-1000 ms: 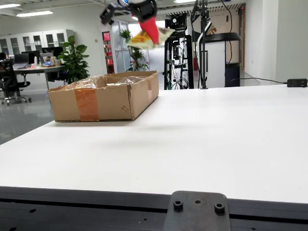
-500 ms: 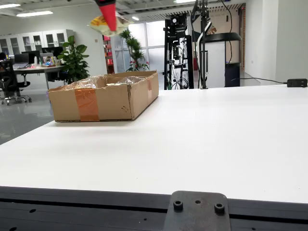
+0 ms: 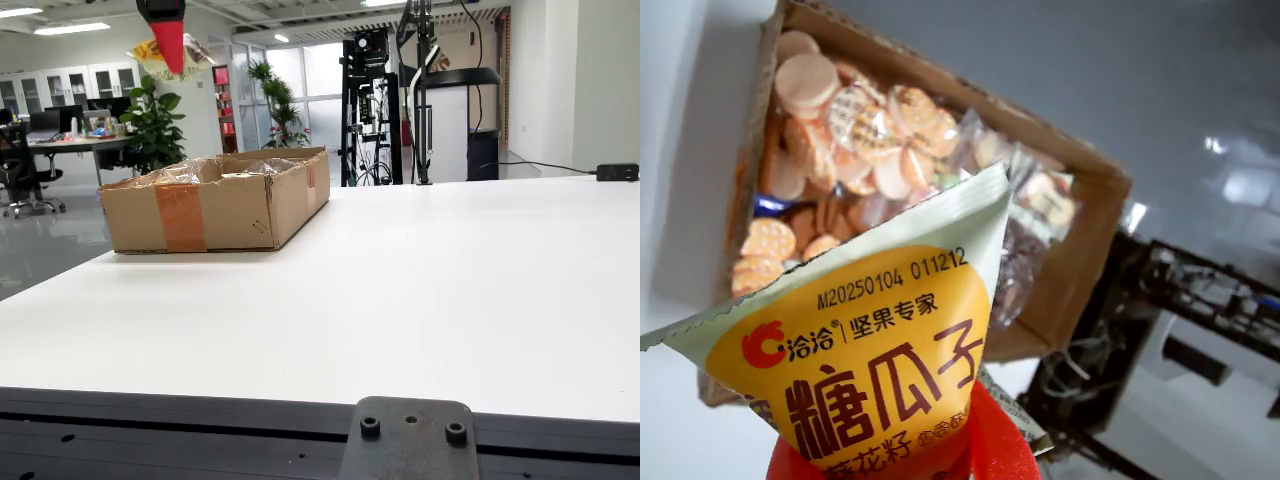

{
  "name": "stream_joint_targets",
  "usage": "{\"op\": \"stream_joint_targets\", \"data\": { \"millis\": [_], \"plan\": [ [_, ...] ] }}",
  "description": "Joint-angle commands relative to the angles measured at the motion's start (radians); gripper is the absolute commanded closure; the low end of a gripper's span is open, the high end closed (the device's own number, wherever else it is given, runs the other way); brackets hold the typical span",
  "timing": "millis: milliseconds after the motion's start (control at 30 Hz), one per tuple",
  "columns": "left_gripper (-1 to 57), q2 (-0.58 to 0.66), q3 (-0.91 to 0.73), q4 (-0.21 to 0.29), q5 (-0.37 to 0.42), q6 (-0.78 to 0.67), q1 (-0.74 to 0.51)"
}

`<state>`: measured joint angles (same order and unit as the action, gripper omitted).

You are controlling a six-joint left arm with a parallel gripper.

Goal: Grasp a snack and put it in the bin.

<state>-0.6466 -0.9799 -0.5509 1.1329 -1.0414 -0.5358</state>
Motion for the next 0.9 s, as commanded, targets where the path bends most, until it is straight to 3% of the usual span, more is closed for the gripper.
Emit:
{"op": "stream_joint_targets", "data": {
  "millis": [33, 300, 733, 800, 900],
  "plan": [
    [43.3, -0.03, -0.048, -0.001, -0.063, -0.021, 0.001],
    [43.9, -0.12, -0.065, -0.003, -0.173, -0.083, 0.001],
    [43.6, -0.281, 0.063, 0.004, -0.232, -0.114, 0.002],
    [38.9, -0.289, 0.071, 0.005, -0.238, -0.116, 0.006],
    [25.6, -0.297, 0.081, 0.006, -0.243, -0.119, 0.011]
  ]
}}
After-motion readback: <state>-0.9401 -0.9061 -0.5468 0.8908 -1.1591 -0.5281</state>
